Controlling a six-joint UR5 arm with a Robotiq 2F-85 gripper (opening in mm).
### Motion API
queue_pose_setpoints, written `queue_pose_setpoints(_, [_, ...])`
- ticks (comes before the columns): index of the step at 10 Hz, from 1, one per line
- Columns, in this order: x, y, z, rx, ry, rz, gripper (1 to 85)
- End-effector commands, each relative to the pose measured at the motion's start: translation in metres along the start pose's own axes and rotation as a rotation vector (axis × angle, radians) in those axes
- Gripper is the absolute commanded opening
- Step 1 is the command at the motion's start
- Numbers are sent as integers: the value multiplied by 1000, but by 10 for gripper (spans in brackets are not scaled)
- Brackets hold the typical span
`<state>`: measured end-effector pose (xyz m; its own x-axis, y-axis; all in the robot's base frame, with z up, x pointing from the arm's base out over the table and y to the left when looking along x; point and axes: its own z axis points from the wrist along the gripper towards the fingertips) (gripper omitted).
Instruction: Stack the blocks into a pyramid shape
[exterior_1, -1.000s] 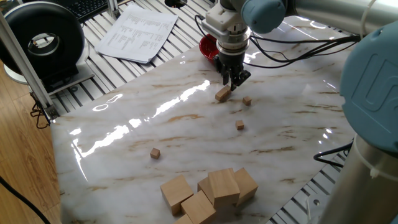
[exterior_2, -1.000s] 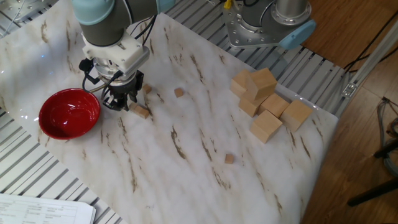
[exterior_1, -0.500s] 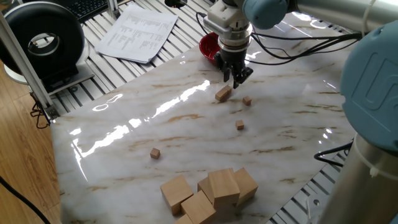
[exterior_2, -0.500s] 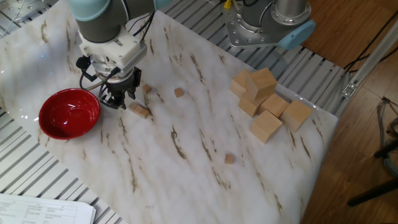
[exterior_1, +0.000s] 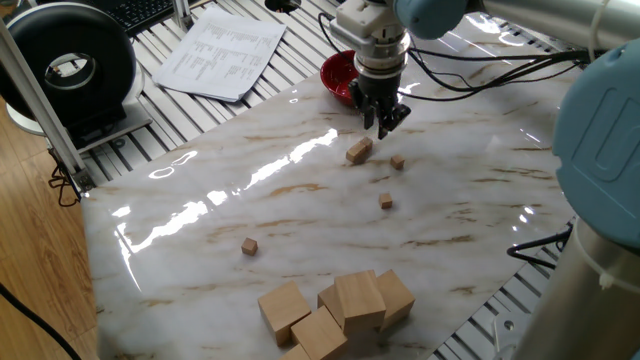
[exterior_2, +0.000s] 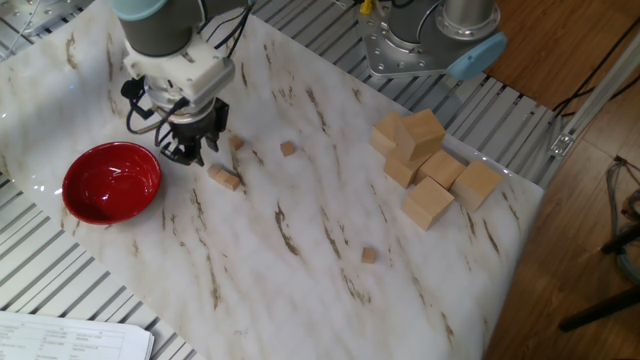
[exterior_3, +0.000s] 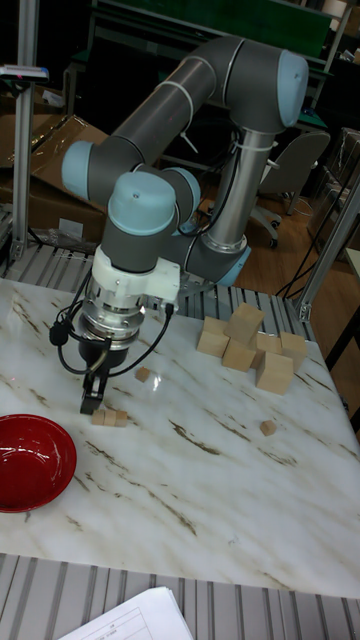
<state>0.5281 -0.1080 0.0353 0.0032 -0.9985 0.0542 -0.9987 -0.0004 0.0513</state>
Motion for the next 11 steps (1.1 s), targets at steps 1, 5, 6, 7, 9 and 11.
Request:
queue_pose_setpoints(1, [-4, 14, -5, -9, -39, 57, 367])
queue_pose_setpoints(5, [-12, 22, 1, 1, -55, 76, 353])
queue_pose_setpoints(6, [-13, 25, 4, 3, -63, 81, 353])
queue_pose_setpoints(7, [-12, 28, 6, 5, -61, 81, 353])
queue_pose_setpoints(9, [-11, 36, 6, 6, -63, 79, 353])
queue_pose_setpoints(11, [-10, 39, 7, 5, -64, 64, 377])
